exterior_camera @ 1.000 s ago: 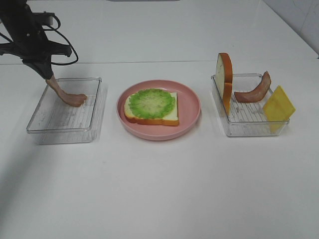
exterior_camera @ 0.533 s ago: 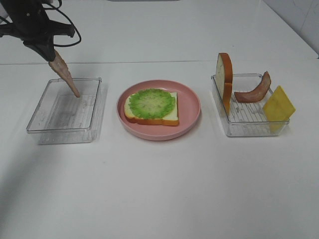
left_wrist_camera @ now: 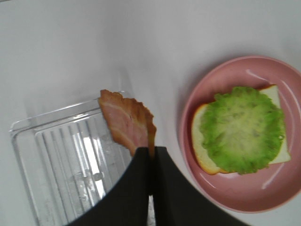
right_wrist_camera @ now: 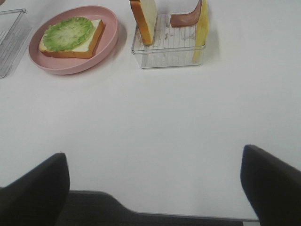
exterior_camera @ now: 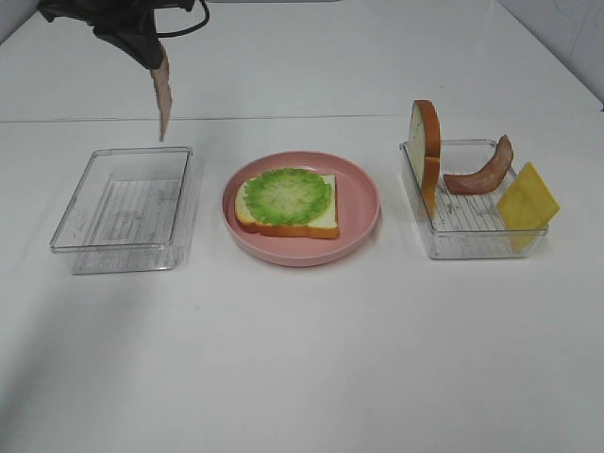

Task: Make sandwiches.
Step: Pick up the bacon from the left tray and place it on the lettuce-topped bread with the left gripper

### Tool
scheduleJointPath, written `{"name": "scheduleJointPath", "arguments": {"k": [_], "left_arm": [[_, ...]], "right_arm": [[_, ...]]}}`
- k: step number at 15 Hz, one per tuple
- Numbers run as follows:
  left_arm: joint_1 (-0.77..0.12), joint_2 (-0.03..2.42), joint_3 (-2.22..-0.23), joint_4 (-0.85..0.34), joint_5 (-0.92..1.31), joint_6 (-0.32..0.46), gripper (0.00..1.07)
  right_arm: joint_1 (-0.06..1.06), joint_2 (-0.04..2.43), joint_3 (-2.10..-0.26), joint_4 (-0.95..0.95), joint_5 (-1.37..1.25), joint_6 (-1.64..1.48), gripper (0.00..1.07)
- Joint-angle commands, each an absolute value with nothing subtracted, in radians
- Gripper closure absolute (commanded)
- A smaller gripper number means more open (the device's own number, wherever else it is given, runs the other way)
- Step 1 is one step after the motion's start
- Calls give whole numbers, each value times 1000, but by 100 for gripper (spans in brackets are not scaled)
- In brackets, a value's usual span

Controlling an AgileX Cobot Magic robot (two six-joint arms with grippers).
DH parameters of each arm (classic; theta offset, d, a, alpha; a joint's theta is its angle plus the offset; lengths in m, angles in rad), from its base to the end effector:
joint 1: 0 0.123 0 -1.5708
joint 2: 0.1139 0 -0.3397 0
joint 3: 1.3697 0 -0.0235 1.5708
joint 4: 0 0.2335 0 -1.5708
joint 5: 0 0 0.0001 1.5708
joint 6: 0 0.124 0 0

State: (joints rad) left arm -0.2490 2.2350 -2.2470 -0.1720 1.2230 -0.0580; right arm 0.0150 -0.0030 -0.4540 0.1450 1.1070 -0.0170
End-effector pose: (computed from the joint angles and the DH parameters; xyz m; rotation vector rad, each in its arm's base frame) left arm 0.5008 -0.1479 0.3013 0.2287 2.6987 -0.3289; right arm -0.0460 0.0153 0.2363 -0.0412 2.1287 0.1753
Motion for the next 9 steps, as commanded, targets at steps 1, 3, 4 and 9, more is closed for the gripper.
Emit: {"name": "scheduleJointPath", "arguments": {"k": [1,3,4,9], "left_arm": [[-331,2214,-2250,-205,1317,-67,107],[-378,2213,-2250,-218,1312,-68,107],[-403,2213,-2250,-236,1295,-68,107],[-483,2231,-2250,-346,1222,-64,107]], "right_arm": [[12,-34,-450,150,1098,-26,14],[12,-34,-450,150,1098,-26,14],[12,-34,-450,150,1098,-26,14],[12,-34,-450,149,1098,-26,14]]}}
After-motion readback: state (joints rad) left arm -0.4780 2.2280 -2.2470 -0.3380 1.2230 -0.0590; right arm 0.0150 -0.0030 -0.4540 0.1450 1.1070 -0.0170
